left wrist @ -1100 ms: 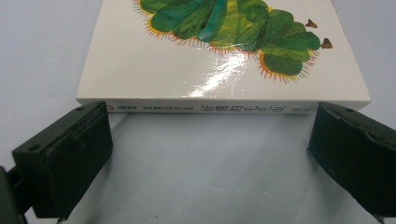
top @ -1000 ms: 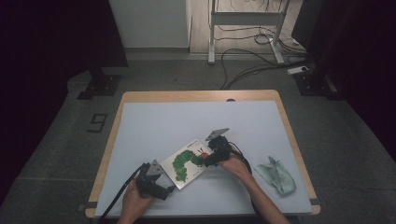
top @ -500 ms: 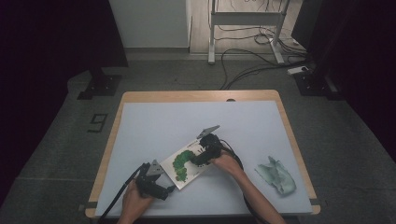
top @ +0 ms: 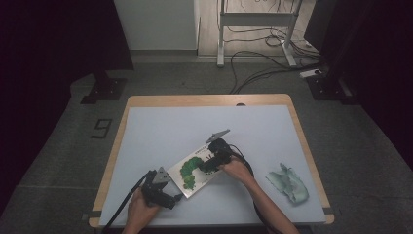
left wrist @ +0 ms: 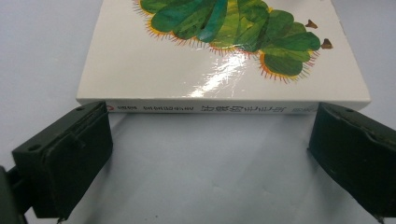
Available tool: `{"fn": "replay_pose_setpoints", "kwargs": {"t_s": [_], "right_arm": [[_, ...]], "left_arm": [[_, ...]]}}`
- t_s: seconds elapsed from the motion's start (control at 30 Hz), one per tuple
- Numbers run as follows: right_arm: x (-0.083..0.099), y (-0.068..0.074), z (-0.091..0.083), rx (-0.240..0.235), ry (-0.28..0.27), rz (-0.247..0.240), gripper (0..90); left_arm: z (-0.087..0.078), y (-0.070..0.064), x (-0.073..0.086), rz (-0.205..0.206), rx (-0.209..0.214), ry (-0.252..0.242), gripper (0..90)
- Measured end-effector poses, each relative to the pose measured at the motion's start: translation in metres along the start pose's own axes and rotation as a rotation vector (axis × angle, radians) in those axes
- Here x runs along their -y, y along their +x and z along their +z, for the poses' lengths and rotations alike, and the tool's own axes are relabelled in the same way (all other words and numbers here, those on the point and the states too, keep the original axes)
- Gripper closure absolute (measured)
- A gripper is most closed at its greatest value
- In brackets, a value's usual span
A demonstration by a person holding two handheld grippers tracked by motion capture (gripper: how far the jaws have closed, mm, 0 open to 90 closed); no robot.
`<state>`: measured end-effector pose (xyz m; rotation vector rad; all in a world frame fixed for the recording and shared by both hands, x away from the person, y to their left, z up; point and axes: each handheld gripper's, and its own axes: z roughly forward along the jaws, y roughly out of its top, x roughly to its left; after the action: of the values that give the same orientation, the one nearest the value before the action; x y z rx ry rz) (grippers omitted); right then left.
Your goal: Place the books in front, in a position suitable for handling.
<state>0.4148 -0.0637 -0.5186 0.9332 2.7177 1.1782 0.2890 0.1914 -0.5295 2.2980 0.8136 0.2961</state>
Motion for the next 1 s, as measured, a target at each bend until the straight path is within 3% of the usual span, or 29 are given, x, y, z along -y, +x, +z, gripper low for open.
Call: {"fn": "replay_pose_setpoints", "kwargs": {"t_s": [0.43, 1.0], "right_arm": [[-0.005, 0.004, -0.019, -0.017, -0.054, 0.035, 4.1], [0.007, 0.009, -0.03, -0.029, -0.061, 0.077, 4.2]], "left_arm": [[0.0, 0.0, 0.0, -0.002, 0.002, -0.002, 0.0], [0.0, 0.0, 0.0, -0.003, 0.002, -0.003, 0.0]]}}
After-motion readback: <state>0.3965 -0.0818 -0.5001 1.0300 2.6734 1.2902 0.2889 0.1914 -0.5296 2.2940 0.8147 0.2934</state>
